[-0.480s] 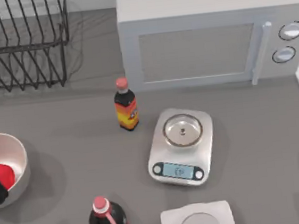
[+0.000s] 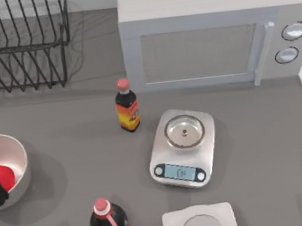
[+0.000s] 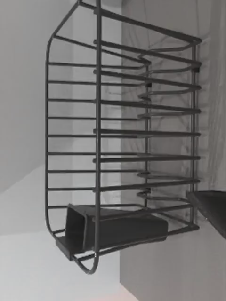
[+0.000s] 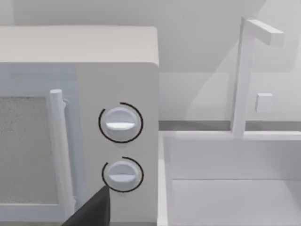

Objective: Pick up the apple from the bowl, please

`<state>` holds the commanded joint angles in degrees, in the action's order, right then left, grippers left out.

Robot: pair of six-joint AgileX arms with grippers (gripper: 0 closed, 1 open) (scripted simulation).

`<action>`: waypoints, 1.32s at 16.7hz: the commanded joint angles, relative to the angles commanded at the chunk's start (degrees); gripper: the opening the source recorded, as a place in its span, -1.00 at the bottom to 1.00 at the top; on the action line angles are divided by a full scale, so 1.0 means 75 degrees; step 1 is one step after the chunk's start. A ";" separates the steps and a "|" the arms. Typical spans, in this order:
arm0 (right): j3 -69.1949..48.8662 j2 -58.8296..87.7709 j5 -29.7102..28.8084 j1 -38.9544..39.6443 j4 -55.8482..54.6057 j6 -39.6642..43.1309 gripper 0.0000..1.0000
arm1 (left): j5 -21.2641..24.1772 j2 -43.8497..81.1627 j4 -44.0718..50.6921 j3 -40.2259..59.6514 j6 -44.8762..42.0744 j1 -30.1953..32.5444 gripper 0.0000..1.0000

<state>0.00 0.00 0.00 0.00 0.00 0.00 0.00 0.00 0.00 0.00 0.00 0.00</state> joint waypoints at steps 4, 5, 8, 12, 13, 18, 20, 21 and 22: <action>0.0000 0.0000 0.0000 0.0000 0.0000 0.0000 1.00 | 0.0000 0.0000 0.0000 0.0000 0.0000 0.0000 1.00; 0.0000 0.0000 0.0000 0.0000 0.0000 0.0000 1.00 | 0.0000 0.0000 0.0000 0.0000 0.0000 0.0000 1.00; 0.0000 0.0000 0.0000 0.0000 0.0000 0.0000 1.00 | 0.0000 0.0000 0.0000 0.0000 0.0000 0.0000 1.00; 0.0000 0.0000 0.0000 0.0000 0.0000 0.0000 1.00 | 0.0000 0.0000 0.0000 0.0000 0.0000 0.0000 1.00; 0.0000 0.0000 0.0000 0.0000 0.0000 0.0000 1.00 | 0.0000 0.0000 0.0000 0.0000 0.0000 0.0000 1.00; 0.0000 0.0000 0.0000 0.0000 0.0000 0.0000 1.00 | 0.0000 0.0251 0.0216 0.0239 -0.0002 0.0002 1.00; 0.0000 0.0000 0.0000 0.0000 0.0000 0.0000 1.00 | 0.0000 0.0822 0.0671 0.0744 -0.0007 0.0007 1.00; 0.0000 0.0000 0.0000 0.0000 0.0000 0.0000 1.00 | 0.0000 0.1228 0.0973 0.1078 -0.0010 0.0009 1.00; 0.0000 0.0000 0.0000 0.0000 0.0000 0.0000 1.00 | 0.0000 0.1714 0.1314 0.1456 -0.0014 0.0013 1.00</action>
<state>0.00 0.00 0.00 0.00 0.00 0.00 0.00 12.86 9.86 10.92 -0.10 0.10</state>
